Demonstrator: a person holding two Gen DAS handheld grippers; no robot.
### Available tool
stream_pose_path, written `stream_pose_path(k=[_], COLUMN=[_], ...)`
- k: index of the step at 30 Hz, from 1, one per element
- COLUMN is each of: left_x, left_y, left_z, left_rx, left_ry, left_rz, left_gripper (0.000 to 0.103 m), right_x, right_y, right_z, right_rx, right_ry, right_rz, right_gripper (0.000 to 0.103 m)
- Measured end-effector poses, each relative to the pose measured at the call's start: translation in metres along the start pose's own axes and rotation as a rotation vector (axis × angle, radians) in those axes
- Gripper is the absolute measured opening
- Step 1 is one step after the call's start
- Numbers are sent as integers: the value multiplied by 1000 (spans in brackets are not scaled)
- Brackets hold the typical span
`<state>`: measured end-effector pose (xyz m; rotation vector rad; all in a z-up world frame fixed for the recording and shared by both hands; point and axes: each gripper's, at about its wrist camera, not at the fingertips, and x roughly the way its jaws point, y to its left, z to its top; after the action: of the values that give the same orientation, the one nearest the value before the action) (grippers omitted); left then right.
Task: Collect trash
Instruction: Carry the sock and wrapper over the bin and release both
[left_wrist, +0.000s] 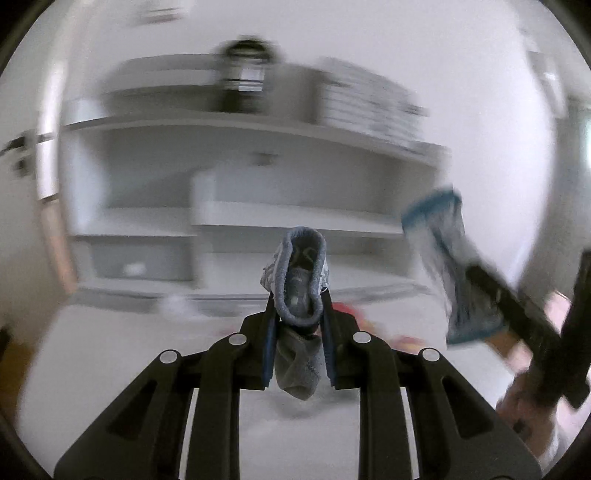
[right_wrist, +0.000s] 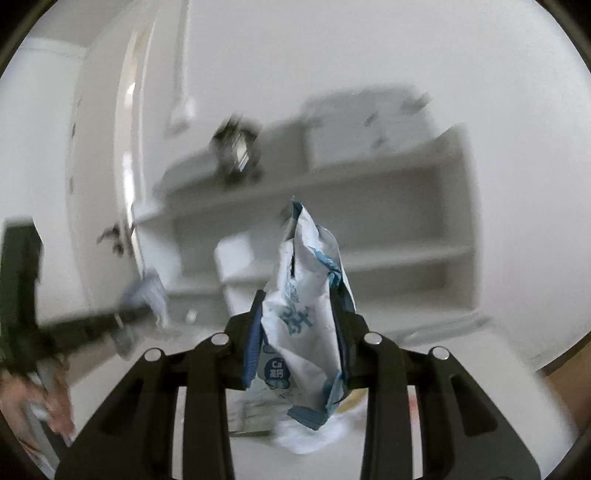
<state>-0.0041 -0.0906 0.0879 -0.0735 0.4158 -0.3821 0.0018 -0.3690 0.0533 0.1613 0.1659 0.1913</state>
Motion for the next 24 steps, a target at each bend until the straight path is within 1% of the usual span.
stream_pose_path(k=[1,2,3,4,5,6,7,8,9,11,12,13,14,15,16,17,18,19,20,21,22,23,24], left_x=[5,10,15,19,22,25,27,28,31,38,44,53,65,76,89,107,129,152,168,186,195,203,209], left_y=[-22,-51,-83,-119,-152,-181,-217,-242,-273,-325,-349,-371,-386,-398,-406,-414,-419,-420,-419,-418,-415,-413,-412], left_z=[0,-1,-5,-9,-16,-23,-34,-44,-60,-98,-122,-152,-180,-206,-233,-266,-301,-335,-359,-385,-403,-419,-431], left_rx=[19,44,75,113,143,171,211,236,267,322,343,354,357,364,374,387,396,397,388,389,399,428,447], left_ry=[9,23,38,59,85,112,146,175,224,336,412,509,595,669,738,823,919,1011,1085,1161,1192,1206,1219], left_rz=[-60,-137,-219,-316,-405,-483,-569,-626,-698,-810,-857,-895,-905,-900,-880,-844,-796,-742,-703,-654,-620,-578,-554], left_gripper=[20,20,20,20,20,20,20,20,20,20,20,20,20,20,20,20,20,20,20,20,20,20,20], right_x=[-21,-40,-64,-89,-112,-144,-166,-190,-216,-256,-273,-287,-296,-303,-305,-306,-303,-299,-295,-289,-285,-281,-276], right_y=[-16,-31,-49,-68,-85,-107,-123,-139,-158,-192,-209,-225,-239,-258,-271,-286,-305,-317,-329,-341,-349,-355,-361], right_z=[11,19,26,30,32,31,29,24,15,-9,-26,-46,-67,-97,-122,-151,-194,-226,-259,-299,-323,-345,-368], right_rx=[1,2,8,21,37,64,90,122,163,253,314,376,427,494,552,625,738,814,885,963,1010,1051,1077], right_ry=[-23,-38,-52,-62,-67,-67,-63,-55,-36,28,82,136,189,276,332,389,468,523,579,645,682,720,761], right_rz=[-33,-69,-117,-169,-220,-296,-349,-406,-472,-592,-633,-658,-675,-687,-684,-676,-645,-626,-616,-613,-613,-619,-625], right_gripper=[32,32,32,32,32,32,32,32,32,32,32,33,32,32,32,33,32,32,31,31,30,30,29])
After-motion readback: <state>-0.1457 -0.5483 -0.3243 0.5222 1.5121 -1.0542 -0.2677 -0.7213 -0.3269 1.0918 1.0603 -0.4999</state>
